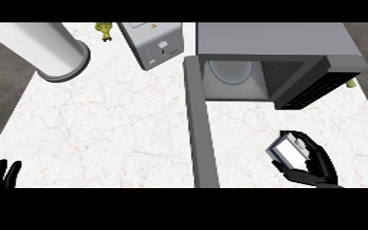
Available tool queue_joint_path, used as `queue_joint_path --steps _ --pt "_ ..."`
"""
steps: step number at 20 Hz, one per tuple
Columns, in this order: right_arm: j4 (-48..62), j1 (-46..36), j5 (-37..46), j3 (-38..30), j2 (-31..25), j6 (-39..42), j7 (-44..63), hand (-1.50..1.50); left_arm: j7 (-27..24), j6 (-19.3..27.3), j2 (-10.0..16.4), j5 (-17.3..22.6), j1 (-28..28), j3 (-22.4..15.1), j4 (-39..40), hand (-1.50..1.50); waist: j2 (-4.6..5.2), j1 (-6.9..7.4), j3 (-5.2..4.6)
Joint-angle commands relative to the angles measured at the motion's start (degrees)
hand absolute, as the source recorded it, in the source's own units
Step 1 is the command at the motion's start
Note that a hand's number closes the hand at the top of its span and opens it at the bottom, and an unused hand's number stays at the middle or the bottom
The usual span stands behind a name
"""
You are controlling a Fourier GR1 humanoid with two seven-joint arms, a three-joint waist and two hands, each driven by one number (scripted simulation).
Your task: Pick up the milk, place it into the microwave and close the microwave
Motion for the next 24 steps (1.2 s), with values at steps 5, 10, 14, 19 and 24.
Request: queue_joint_path --steps 5,10,14,19,24 --pt "-1.2 0.9 -5.0 0.5 -1.0 16.0 -7.0 1.5 3.2 0.5 -0.1 0.1 -0.2 -0.5 -2.3 -1.5 0.0 -0.41 0.02" --pt "-3.0 -2.2 -8.4 0.8 0.8 14.9 -1.9 1.5 -1.2 -1.4 0.2 0.9 1.4 1.2 1.0 -1.5 -0.06 0.23 -0.06" --pt "-4.0 -10.5 -13.3 -2.6 5.5 6.2 7.2 1.5 1.2 -0.5 -0.1 1.6 -0.8 1.4 0.0 -1.5 -0.02 0.06 -0.1" --pt "-9.3 -7.2 -12.0 1.3 5.8 7.6 7.3 1.5 -1.3 -3.7 -0.1 3.0 4.5 3.3 -1.9 -1.5 -0.23 -0.14 -0.15" --pt "-28.4 -0.6 -13.6 6.0 9.1 5.0 18.5 1.5 -2.4 -4.0 0.3 3.8 2.6 5.8 0.9 -1.5 -0.43 -1.08 -0.23"
